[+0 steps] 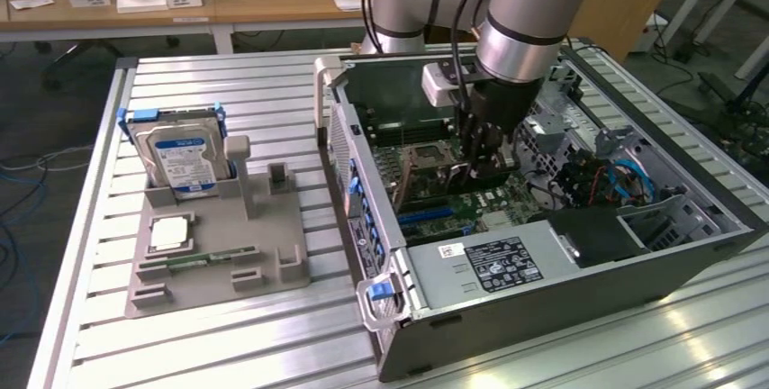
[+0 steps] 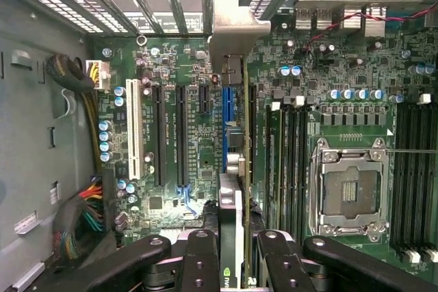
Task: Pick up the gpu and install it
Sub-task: 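Insert the gpu into the slot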
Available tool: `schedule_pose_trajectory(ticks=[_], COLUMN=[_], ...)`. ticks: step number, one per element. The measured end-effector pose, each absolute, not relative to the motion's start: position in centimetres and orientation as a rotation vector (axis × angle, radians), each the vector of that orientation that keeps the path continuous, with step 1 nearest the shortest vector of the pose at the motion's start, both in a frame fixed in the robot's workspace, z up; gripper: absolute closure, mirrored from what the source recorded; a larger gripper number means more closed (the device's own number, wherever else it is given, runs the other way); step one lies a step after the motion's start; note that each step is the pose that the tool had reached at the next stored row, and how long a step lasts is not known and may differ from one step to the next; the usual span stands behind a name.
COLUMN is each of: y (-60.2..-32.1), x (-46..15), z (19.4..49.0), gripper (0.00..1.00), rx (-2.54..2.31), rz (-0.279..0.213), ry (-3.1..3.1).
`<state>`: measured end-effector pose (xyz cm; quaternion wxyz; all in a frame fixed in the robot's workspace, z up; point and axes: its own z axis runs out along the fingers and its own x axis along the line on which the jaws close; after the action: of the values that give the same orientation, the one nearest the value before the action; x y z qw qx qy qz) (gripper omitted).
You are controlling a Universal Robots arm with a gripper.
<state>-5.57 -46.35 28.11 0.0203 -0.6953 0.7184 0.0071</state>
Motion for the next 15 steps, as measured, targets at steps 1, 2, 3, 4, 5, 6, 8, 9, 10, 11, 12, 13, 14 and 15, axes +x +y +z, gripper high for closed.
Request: schedule_pose_trajectory(ticks=[1,2,3,4,5,6,8,9,10,11,12,13,14,15], y=[-46.4,-46.3,-46.3,-46.3,-46.3,-46.3,-46.3,-46.3,-46.3,-46.4,-46.4,-46.5,-46.6,-46.6], x=[-5.6,-5.7,-5.9,-6.0,-6.2,-6.4,-6.7,-6.9,-6.9,-6.9,-6.9,-7.0,-7.0,-7.0], z=[28.1,28.1,28.1,28.0,28.0,28.0,28.0,27.9,27.9,27.9,27.9,27.9,27.9,27.9], gripper=[0.73,0.73,0.73,0.73,0.73,0.73,0.73,0.73,0.73,0.73,0.73,0.73,0.73,0.73], rx=[-2.157,-2.156,-2.156,-2.156,-2.156,-2.156,-2.156,-2.156,-2.156,-2.156,-2.157,-2.156,-2.156,-2.156], rz=[0.022,0.022,0.022,0.022,0.022,0.022,0.022,0.022,0.022,0.022,0.022,0.022,0.022,0.022], ry=[2.228,2.228,2.228,2.228,2.228,2.228,2.228,2.228,2.228,2.228,2.228,2.228,2.228,2.228])
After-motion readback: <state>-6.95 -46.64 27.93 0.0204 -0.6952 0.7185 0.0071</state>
